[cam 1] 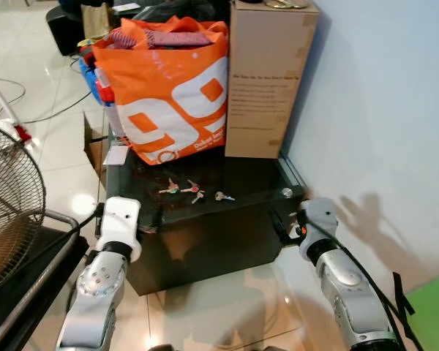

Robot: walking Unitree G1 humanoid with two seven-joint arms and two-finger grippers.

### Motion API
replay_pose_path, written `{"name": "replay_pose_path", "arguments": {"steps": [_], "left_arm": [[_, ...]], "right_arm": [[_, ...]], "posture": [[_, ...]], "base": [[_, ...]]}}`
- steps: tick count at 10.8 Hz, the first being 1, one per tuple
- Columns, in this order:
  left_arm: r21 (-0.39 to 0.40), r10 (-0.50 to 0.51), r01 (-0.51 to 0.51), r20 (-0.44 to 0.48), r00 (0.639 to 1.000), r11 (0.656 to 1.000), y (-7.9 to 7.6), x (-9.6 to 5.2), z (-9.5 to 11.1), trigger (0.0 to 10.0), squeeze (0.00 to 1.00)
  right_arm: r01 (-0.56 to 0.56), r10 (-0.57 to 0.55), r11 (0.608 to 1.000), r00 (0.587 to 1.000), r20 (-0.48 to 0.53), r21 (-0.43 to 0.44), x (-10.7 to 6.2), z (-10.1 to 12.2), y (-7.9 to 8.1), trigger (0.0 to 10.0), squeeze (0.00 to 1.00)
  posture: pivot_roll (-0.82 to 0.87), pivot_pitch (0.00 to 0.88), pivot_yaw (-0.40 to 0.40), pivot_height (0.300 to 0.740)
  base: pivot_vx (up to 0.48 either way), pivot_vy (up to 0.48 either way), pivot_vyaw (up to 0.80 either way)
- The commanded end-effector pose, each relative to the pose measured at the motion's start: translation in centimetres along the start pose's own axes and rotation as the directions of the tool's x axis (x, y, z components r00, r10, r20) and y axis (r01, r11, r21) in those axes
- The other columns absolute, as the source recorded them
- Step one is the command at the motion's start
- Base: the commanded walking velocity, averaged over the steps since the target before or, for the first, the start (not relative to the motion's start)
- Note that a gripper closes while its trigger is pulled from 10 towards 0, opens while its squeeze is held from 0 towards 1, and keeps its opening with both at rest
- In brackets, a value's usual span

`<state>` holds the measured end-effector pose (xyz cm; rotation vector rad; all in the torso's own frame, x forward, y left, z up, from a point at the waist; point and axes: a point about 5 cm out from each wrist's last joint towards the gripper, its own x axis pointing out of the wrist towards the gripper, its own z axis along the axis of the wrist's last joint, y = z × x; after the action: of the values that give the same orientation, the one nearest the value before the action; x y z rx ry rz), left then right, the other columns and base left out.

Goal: Hang keys on a hook

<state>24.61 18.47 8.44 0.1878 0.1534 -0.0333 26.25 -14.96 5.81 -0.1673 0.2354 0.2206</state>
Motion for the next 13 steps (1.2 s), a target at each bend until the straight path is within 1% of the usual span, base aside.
{"name": "replay_pose_path", "arguments": {"steps": [1, 2, 3, 4, 5, 6, 7, 8, 10, 11, 13], "left_arm": [[-0.007, 0.008, -0.008, 0.035, 0.999, 1.000, -0.01, -0.19, 0.69, 10.0, 0.11], [-0.031, 0.011, -0.009, 0.050, 0.999, 0.999, -0.15, -0.20, 1.08, 10.0, 0.14], [-0.040, 0.013, -0.011, 0.060, 0.998, 0.999, -0.23, -0.21, 1.31, 10.0, 0.19], [-0.042, 0.016, -0.014, 0.057, 0.998, 0.999, -0.30, -0.31, 1.30, 10.0, 0.25], [-0.039, 0.021, -0.019, 0.040, 0.999, 0.999, -0.23, -0.45, 1.02, 10.0, 0.28], [-0.039, 0.027, -0.026, 0.035, 0.999, 0.999, -0.07, -0.54, 0.92, 10.0, 0.28], [-0.038, 0.032, -0.031, 0.034, 0.999, 0.999, 0.10, -0.63, 0.88, 10.0, 0.29], [-0.036, 0.035, -0.034, 0.031, 0.999, 0.999, 0.19, -0.71, 0.81, 10.0, 0.28], [-0.032, 0.030, -0.029, 0.025, 0.999, 0.999, 0.18, -0.76, 0.74, 10.0, 0.28], [-0.031, 0.030, -0.029, 0.023, 0.999, 0.999, 0.21, -0.76, 0.72, 10.0, 0.28], [-0.020, 0.028, -0.028, 0.028, 0.999, 0.999, 0.28, -0.71, 0.85, 10.0, 0.28]], "right_arm": [[-0.011, 0.011, 0.998, 1.000, -0.007, -0.061, 0.04, 0.17, 0.28, 10.0, 1.00], [-0.029, 0.030, 0.999, 0.999, -0.045, 0.019, 0.06, -0.13, 0.42, 10.0, 1.00], [-0.019, 0.022, 0.999, 0.998, -0.059, 0.050, 0.05, -0.33, 0.48, 10.0, 1.00], [-0.002, 0.005, 0.997, 1.000, -0.031, 0.080, 0.09, -0.11, 0.47, 10.0, 1.00], [-0.003, 0.004, 0.999, 1.000, -0.025, 0.053, 0.21, -0.06, 0.48, 10.0, 1.00], [0.012, -0.011, 0.999, 1.000, -0.020, 0.043, 0.40, 0.09, 0.41, 10.0, 1.00], [0.033, -0.032, 0.997, 0.999, -0.023, 0.062, 0.64, 0.21, 0.34, 10.0, 1.00], [0.048, -0.041, 0.993, 0.997, -0.067, 0.107, 0.76, -0.09, 0.35, 10.0, 1.00], [0.049, -0.045, 0.995, 0.998, -0.048, 0.090, 0.76, -0.06, 0.27, 10.0, 1.00], [0.042, -0.038, 0.993, 0.999, -0.031, 0.110, 0.71, 0.06, 0.28, 10.0, 1.00], [0.050, -0.044, 0.990, 0.998, -0.049, 0.131, 0.77, -0.08, 0.18, 10.0, 1.00]], "posture": [[0.03, 0.000, -0.010, 0.740], [0.03, 0.000, -0.010, 0.740], [0.04, 0.000, -0.031, 0.740], [0.05, 0.000, -0.036, 0.740], [0.06, 0.000, -0.047, 0.740], [0.07, 0.000, -0.052, 0.740], [0.08, 0.000, -0.057, 0.740], [0.08, 0.000, -0.057, 0.740], [0.08, 0.000, -0.055, 0.740], [0.08, 0.000, -0.057, 0.740], [0.08, 0.000, -0.062, 0.740]], "base": [[0.000, 0.000, 0.00], [0.000, 0.000, 0.00], [0.000, 0.000, 0.80], [0.000, 0.000, 0.80], [0.240, 0.000, 0.80], [0.285, 0.000, 0.80], [0.307, 0.000, 0.00], [0.315, 0.000, 0.00], [0.367, 0.000, 0.00], [0.368, 0.000, 0.00], [0.379, 0.000, 0.00]]}}
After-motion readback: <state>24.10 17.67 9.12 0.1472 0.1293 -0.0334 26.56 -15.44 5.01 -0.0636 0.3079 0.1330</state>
